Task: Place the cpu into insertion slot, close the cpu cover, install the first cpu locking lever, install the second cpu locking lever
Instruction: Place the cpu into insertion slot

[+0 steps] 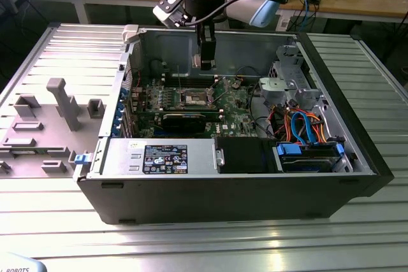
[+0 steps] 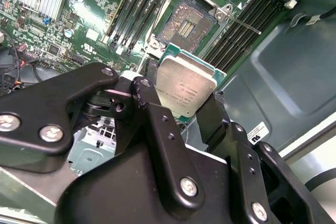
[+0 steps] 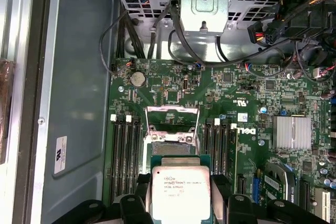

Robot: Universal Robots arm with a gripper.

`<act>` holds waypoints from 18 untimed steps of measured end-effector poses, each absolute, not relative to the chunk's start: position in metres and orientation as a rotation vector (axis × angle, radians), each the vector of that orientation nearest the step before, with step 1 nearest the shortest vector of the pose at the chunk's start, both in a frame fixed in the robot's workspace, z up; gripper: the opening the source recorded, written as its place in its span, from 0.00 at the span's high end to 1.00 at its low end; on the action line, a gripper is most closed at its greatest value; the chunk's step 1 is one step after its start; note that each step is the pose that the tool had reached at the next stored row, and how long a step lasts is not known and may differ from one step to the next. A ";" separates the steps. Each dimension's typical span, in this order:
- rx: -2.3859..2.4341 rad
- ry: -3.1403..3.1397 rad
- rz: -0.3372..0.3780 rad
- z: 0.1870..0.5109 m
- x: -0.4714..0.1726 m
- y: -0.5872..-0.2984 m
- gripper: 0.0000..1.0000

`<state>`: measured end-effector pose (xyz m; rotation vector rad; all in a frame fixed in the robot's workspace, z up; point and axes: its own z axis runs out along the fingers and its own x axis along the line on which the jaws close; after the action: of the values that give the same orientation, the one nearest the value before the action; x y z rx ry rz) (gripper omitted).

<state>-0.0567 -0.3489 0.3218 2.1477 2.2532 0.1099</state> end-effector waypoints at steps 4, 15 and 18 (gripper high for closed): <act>2.126 2.274 0.111 0.320 -0.057 -0.349 0.46; 2.211 2.189 0.109 0.291 -0.058 -0.348 0.46; 2.213 2.186 0.109 0.285 -0.058 -0.348 0.46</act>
<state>-0.0579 -0.3482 0.2853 2.2132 2.1860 0.1085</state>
